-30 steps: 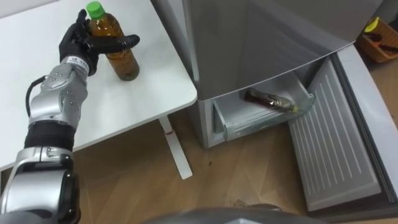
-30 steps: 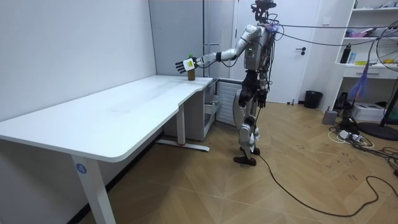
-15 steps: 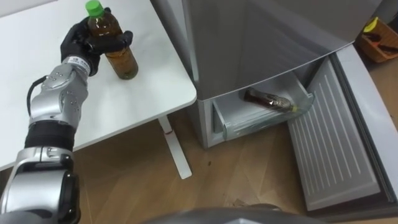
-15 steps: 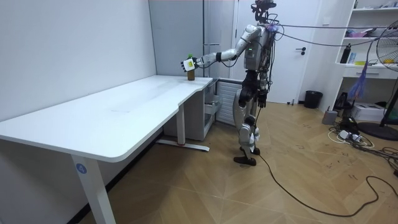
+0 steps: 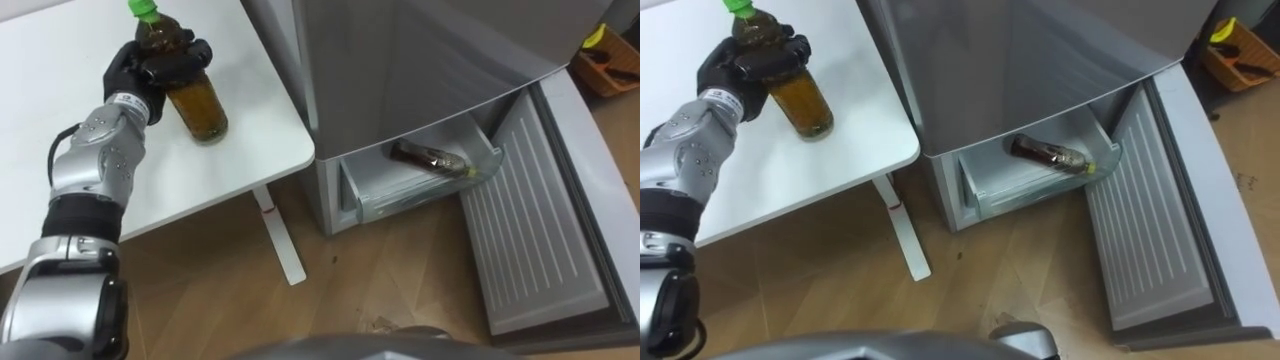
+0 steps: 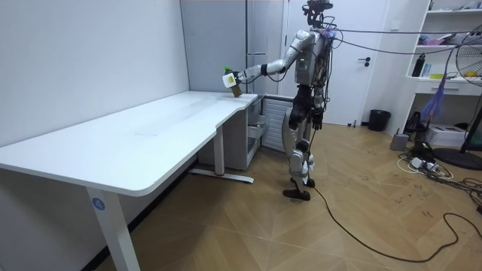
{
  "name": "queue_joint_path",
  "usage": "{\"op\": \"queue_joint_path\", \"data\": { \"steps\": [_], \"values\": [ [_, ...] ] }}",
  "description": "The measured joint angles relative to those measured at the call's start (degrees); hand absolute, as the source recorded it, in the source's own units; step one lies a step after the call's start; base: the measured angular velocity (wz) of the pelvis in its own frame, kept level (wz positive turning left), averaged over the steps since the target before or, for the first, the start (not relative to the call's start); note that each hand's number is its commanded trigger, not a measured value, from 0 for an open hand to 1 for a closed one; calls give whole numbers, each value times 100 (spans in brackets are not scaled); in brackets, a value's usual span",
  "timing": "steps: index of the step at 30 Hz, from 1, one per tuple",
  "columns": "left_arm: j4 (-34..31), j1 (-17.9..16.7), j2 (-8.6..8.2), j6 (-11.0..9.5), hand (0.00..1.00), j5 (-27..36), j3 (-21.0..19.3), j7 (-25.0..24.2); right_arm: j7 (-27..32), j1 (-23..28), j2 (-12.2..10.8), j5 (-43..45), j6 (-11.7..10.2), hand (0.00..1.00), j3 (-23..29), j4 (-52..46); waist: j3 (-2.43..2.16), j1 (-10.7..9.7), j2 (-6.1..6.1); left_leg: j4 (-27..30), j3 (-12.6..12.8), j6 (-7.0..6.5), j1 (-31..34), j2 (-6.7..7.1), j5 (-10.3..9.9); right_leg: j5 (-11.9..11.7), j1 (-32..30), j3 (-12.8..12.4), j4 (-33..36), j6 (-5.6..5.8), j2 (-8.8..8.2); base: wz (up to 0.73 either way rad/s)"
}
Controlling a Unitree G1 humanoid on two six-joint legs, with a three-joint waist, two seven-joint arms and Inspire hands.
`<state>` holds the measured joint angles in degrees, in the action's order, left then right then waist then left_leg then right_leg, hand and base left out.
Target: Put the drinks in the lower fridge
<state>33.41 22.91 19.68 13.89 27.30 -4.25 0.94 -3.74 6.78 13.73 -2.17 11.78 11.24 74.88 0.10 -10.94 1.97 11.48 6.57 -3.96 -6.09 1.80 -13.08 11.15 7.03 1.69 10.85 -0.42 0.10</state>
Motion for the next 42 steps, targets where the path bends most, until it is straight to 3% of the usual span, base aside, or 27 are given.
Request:
{"op": "queue_joint_path", "data": {
  "steps": [18,24,28,32,35,38,42],
  "values": [
    [-169,1,-36,-1,100,-119,16,326,152,-219,-5,-33,-132,0,-113,168,-3,-138,11,96,-134,1,161,2,-1,0,-52,136,-9,0,-13,4],
    [-719,-2,-73,-4,100,-102,23,542,210,-235,-5,-170,-273,0,-309,280,-2,-90,10,129,-208,4,200,5,1,0,-46,180,-18,-1,-19,9],
    [-1581,-62,-167,-50,100,-133,21,638,224,-247,-7,-197,-380,0,-357,336,17,14,-16,124,-207,4,153,7,1,0,7,267,-19,-1,-31,0],
    [-2612,-441,-262,-247,100,-87,15,630,218,-290,-10,-189,-426,0,-378,364,32,36,-38,116,-213,4,174,4,1,1,9,297,-16,-2,-65,0],
    [-3108,-736,-360,-248,100,-43,45,615,239,-286,-13,-228,-417,0,-394,353,34,83,-39,114,-225,4,142,5,1,1,25,305,-24,-2,-66,0],
    [-3420,-989,-582,-248,100,-79,84,603,346,-278,-58,-405,-418,0,-481,309,50,206,-64,114,-221,6,132,6,3,1,33,347,-32,-2,-68,-1],
    [-3600,-1339,-699,-239,100,-85,223,563,339,-350,-76,-538,-419,0,-668,310,71,357,-100,123,-235,6,165,9,3,1,22,476,-31,-2,-55,1]
  ]
}}
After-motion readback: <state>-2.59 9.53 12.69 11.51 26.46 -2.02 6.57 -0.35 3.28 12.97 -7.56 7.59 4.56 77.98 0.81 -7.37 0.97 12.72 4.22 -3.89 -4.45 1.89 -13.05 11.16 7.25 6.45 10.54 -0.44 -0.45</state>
